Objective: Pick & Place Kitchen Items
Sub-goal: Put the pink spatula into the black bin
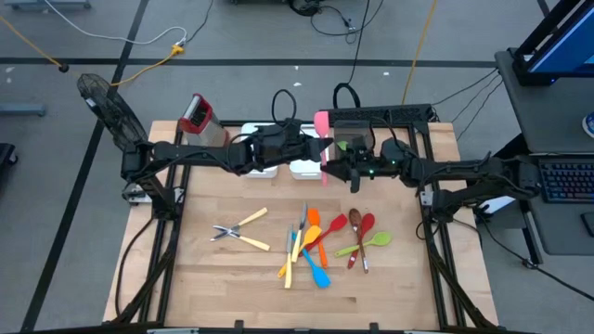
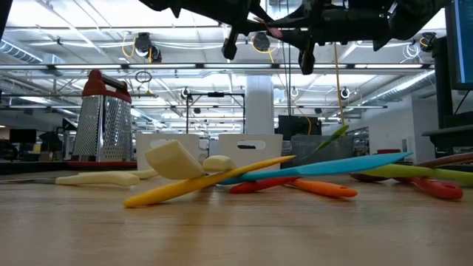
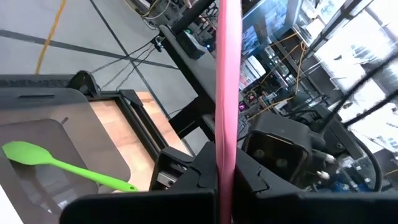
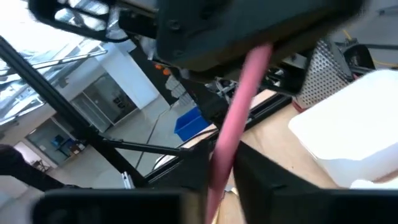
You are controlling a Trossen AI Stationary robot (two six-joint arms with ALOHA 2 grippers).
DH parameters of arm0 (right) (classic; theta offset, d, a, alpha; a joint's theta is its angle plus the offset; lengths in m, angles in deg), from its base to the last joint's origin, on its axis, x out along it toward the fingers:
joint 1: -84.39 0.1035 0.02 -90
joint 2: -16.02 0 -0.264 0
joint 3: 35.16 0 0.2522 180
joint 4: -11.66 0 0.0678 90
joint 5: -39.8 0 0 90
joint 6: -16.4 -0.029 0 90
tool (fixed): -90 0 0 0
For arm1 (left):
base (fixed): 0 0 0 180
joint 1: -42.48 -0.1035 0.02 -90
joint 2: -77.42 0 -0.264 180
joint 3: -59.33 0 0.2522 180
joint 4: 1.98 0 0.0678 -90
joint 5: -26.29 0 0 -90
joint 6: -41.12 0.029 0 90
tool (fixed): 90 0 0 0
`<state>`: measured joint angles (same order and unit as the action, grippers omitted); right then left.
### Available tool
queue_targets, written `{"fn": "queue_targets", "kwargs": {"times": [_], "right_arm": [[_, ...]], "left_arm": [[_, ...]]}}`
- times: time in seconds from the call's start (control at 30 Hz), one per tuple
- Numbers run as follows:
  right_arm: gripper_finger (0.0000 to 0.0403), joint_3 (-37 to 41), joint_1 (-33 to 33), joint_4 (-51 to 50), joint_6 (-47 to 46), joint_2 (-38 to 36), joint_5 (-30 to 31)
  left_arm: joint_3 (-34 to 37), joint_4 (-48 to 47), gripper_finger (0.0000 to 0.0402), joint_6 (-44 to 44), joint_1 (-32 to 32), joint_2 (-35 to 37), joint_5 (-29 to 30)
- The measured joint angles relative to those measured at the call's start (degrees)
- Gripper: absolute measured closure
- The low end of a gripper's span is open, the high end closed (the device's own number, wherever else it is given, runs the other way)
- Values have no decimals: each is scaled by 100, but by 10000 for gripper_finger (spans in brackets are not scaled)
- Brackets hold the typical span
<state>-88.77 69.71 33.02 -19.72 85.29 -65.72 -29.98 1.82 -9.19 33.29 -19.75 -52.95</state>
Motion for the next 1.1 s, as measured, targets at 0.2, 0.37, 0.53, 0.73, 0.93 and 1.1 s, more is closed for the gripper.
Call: {"fn": "queue_targets", "kwargs": {"times": [0.2, 0.37, 0.53, 0.73, 0.93, 1.1], "right_arm": [[378, 0, -3, -74, -74, 0, -63], [378, 0, -6, -121, -24, 0, -99], [378, 0, -96, -137, -30, 0, -126], [378, 0, -301, -273, -26, -52, -223], [379, 0, -520, -388, -72, -118, -232], [379, 0, -699, -388, -206, -146, -259]], "left_arm": [[0, -63, 398, 19, 2, 2, -16], [0, -100, 385, -37, -4, 2, -26], [0, -91, 381, 146, -4, 2, -26], [0, -89, 378, 483, -67, 2, -261], [0, -177, 352, 475, -241, 2, -933], [0, -240, 290, 480, -287, 2, -1034]]}}
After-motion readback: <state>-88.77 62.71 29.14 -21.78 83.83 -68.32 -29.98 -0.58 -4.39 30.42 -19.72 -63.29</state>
